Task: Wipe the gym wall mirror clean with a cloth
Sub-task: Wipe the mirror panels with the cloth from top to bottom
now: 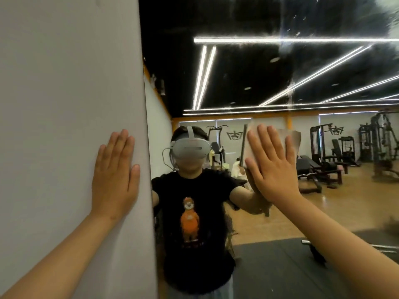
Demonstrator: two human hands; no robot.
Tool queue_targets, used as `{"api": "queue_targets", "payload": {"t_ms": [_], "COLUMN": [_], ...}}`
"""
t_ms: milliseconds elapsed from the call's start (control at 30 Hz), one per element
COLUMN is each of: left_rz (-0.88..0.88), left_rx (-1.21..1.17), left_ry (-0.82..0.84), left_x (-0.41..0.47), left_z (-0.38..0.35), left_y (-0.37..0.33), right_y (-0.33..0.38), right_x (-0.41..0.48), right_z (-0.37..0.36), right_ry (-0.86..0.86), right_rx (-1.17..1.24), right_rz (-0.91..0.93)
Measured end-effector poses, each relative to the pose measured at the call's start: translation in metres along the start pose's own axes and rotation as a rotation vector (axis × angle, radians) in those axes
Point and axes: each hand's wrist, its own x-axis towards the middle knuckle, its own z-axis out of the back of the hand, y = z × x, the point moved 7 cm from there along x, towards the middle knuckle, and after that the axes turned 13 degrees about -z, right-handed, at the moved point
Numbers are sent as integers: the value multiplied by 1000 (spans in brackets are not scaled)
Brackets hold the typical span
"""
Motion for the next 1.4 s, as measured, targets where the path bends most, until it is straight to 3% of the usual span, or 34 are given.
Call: {"api": "queue_targets", "payload": {"t_ms": [200, 533, 800, 1133, 1400], "left_rz": [22, -2, 20, -9, 63], "left_rx": [39, 19, -15, -81, -50], "left_ry": [24, 4, -40, -118, -247], "left_x": [-69, -72, -77, -149, -236], "left_z": [-12, -14, -11, -44, -64], "left_y": [-6, -6, -11, -79, -100], "right_y": [30, 192, 187, 165, 146], "right_x": [-35, -7, -44, -137, -228], "right_z": [-12, -29, -37, -63, -91], "right_ry": [-6, -25, -59, -157, -91], "right_rx": [54, 6, 12, 22, -53], "right_rz": [-138, 164, 339, 486, 453]}}
